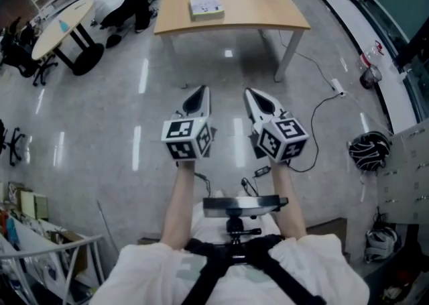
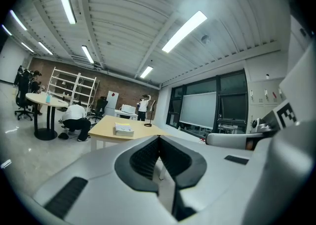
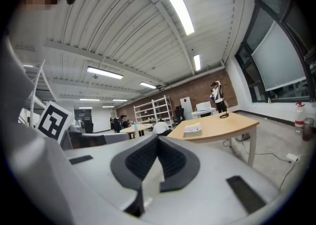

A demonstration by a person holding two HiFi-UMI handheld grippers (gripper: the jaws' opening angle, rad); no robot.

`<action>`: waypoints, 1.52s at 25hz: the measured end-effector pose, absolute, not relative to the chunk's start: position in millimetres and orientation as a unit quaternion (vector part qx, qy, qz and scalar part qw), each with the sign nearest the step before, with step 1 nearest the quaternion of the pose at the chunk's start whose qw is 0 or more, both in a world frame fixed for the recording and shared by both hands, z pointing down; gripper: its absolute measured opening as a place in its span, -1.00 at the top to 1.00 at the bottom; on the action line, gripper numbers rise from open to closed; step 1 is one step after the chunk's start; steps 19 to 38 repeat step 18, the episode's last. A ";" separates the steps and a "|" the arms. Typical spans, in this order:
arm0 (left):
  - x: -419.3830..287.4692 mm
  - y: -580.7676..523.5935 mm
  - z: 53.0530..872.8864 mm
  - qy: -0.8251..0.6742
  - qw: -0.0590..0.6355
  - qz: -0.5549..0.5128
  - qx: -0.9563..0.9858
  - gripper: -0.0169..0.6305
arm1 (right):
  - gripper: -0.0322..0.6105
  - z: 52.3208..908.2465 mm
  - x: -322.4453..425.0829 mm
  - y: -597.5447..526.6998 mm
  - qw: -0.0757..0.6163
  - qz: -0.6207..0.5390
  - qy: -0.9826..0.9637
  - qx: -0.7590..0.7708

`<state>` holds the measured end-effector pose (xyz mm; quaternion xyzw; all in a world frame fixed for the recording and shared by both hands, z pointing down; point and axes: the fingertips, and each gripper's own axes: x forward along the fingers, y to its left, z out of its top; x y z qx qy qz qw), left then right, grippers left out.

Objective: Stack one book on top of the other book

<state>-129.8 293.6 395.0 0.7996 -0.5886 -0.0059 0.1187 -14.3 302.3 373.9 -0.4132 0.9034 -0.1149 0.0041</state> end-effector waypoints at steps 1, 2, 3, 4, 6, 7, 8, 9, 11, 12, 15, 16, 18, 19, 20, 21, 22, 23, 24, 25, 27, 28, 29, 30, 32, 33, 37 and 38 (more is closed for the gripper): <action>-125.4 294.6 397.7 -0.588 0.121 -0.003 0.800 0.90 | 0.90 375.6 -10.0 302.4 0.001 -0.115 0.903 -0.414; -120.1 296.2 400.6 -0.587 0.120 0.004 0.801 0.90 | 0.90 378.3 -5.2 302.7 -0.001 -0.116 0.902 -0.415; -115.0 297.9 403.1 -0.587 0.115 0.013 0.801 0.90 | 0.90 381.5 -0.9 303.1 -0.002 -0.119 0.902 -0.416; -110.9 299.6 404.6 -0.588 0.109 0.023 0.801 0.90 | 0.90 384.8 2.1 303.9 -0.003 -0.124 0.901 -0.415; -106.8 303.0 405.4 -0.590 0.099 0.036 0.800 0.90 | 0.90 389.9 3.7 308.0 -0.003 -0.133 0.902 -0.411; -106.5 304.5 404.6 -0.592 0.097 0.038 0.799 0.90 | 0.90 390.8 3.3 310.7 -0.003 -0.134 0.903 -0.408; -106.7 305.7 403.0 -0.594 0.096 0.037 0.798 0.90 | 0.90 390.6 2.7 313.0 -0.004 -0.132 0.904 -0.406; -107.0 306.8 400.9 -0.596 0.094 0.034 0.797 0.90 | 0.90 389.6 2.4 314.5 -0.006 -0.128 0.906 -0.404; -107.0 309.3 398.0 -0.601 0.091 0.032 0.793 0.90 | 0.90 387.5 3.7 315.7 -0.006 -0.124 0.908 -0.400; -106.8 310.7 397.8 -0.603 0.090 0.033 0.792 0.90 | 0.90 386.7 5.4 316.3 -0.005 -0.123 0.908 -0.400; -106.7 315.5 398.7 -0.607 0.088 0.039 0.789 0.90 | 0.90 384.8 11.6 320.0 -0.005 -0.117 0.907 -0.404; -107.2 317.5 398.8 -0.609 0.088 0.039 0.787 0.90 | 0.90 384.4 13.0 321.8 -0.008 -0.112 0.907 -0.405; -108.8 322.1 399.1 -0.613 0.091 0.038 0.784 0.90 | 0.90 384.4 15.2 326.1 -0.017 -0.100 0.907 -0.408; -108.8 322.1 399.1 -0.613 0.091 0.038 0.784 0.90 | 0.90 384.4 15.2 326.1 -0.017 -0.100 0.907 -0.408; -108.8 322.1 399.1 -0.613 0.091 0.038 0.784 0.90 | 0.90 384.4 15.2 326.1 -0.017 -0.100 0.907 -0.408; -108.8 322.1 399.1 -0.613 0.091 0.038 0.784 0.90 | 0.90 384.4 15.2 326.1 -0.017 -0.100 0.907 -0.408; -108.8 322.1 399.1 -0.613 0.091 0.038 0.784 0.90 | 0.90 384.4 15.2 326.1 -0.017 -0.100 0.907 -0.408; -108.8 322.1 399.1 -0.613 0.091 0.038 0.784 0.90 | 0.90 384.4 15.2 326.1 -0.017 -0.100 0.907 -0.408; -108.8 322.1 399.1 -0.613 0.091 0.038 0.784 0.90 | 0.90 384.4 15.2 326.1 -0.017 -0.100 0.907 -0.408; -108.8 322.1 399.1 -0.613 0.091 0.038 0.784 0.90 | 0.90 384.4 15.2 326.1 -0.017 -0.100 0.907 -0.408; -108.8 322.1 399.1 -0.613 0.091 0.038 0.784 0.90 | 0.90 384.4 15.2 326.1 -0.017 -0.100 0.907 -0.408; -108.8 322.1 399.1 -0.613 0.091 0.038 0.784 0.90 | 0.90 384.4 15.2 326.1 -0.017 -0.100 0.907 -0.408; -108.8 322.1 399.1 -0.613 0.091 0.038 0.784 0.90 | 0.90 384.4 15.2 326.1 -0.017 -0.100 0.907 -0.408; -108.8 322.1 399.1 -0.613 0.091 0.038 0.784 0.90 | 0.90 384.4 15.2 326.1 -0.017 -0.100 0.907 -0.408; -108.8 322.1 399.1 -0.613 0.091 0.038 0.784 0.90 | 0.90 384.4 15.2 326.1 -0.017 -0.100 0.907 -0.408; -108.8 322.1 399.1 -0.613 0.091 0.038 0.784 0.90 | 0.90 384.4 15.2 326.1 -0.017 -0.100 0.907 -0.408; -108.8 322.1 399.1 -0.613 0.091 0.038 0.784 0.90 | 0.90 384.4 15.2 326.1 -0.017 -0.100 0.907 -0.408; -108.8 322.1 399.1 -0.613 0.091 0.038 0.784 0.90 | 0.90 384.4 15.2 326.1 -0.017 -0.100 0.907 -0.408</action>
